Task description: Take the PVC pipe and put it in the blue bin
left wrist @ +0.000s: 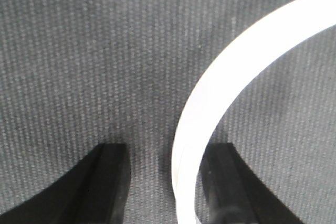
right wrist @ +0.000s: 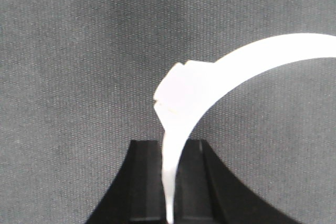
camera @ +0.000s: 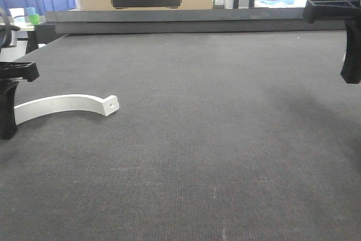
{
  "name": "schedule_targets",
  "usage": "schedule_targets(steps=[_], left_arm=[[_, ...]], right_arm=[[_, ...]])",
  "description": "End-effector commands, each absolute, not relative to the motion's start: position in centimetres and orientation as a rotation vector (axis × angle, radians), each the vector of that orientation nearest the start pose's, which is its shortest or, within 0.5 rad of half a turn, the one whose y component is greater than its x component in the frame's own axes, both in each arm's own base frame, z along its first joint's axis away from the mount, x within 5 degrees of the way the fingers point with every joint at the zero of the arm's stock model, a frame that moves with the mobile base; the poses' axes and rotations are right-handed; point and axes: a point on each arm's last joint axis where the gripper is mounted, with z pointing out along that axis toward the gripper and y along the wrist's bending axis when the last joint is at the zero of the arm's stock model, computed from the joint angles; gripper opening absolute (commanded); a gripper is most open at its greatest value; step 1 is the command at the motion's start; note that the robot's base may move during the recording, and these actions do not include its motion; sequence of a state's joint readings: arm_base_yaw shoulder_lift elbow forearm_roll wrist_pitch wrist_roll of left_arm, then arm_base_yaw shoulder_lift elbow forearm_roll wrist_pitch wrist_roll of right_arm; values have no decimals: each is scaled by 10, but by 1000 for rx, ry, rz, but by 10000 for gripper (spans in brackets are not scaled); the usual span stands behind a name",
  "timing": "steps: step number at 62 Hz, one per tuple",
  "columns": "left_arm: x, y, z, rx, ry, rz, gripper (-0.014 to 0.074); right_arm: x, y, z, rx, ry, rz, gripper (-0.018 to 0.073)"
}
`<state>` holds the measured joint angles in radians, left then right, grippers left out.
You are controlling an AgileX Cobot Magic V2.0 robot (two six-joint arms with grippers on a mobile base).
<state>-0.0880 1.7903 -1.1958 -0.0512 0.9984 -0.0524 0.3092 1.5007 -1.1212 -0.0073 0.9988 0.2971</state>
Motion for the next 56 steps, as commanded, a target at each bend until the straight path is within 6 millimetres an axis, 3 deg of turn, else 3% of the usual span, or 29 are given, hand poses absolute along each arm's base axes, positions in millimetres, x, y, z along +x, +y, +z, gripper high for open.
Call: schedule_targets(steps=[1,6,17,34,56], left_arm=[[334,-36,195,15,3088,-85,223],[333,-36,195,15,3090,-85,146],[333,-36,195,15,3093,-84,-112],[328,-35,215,17,3041,-90,-111],[301,-33,292,22,2750,-116,-111]], right_arm=[[277,87,272,-33,2847,103,-169],[278,87,272,-33,2843,104,-169],[279,88,272,-34,2824,112,-169],[280,88,273,-34,2818,115,-169],[270,84,283,-39,2824,96,-169]])
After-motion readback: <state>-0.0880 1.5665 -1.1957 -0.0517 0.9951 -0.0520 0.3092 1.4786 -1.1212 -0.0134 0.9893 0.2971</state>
